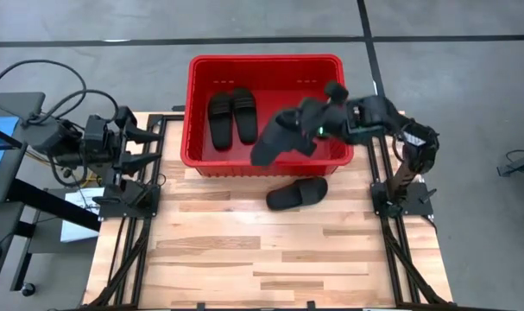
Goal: Pick and place slides into bin
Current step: Put the black slide into the red bin
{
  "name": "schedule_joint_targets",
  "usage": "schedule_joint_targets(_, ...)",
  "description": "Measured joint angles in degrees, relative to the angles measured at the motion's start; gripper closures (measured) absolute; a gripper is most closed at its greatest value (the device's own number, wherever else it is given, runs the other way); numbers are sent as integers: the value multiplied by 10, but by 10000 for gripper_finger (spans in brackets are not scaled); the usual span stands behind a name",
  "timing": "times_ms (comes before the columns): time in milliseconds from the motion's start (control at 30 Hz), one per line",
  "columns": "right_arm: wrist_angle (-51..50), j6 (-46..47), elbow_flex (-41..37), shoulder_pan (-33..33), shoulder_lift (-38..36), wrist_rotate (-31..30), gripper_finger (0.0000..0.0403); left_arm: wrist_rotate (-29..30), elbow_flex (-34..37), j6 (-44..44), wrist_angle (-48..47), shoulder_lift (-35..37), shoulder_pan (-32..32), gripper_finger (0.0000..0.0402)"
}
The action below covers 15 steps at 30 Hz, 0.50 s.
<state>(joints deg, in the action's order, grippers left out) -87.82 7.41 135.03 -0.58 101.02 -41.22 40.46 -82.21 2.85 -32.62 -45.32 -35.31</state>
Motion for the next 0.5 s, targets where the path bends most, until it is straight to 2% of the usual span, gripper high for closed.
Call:
schedule_joint_targets(267, 83, -170, 0, 126, -9, 61, 403, 50, 0, -43, 15, 1, 0, 205)
schedule_joint_targets(500, 121, -267, -2, 230, 3, 117, 403, 70, 0, -77, 31, 1, 0, 205)
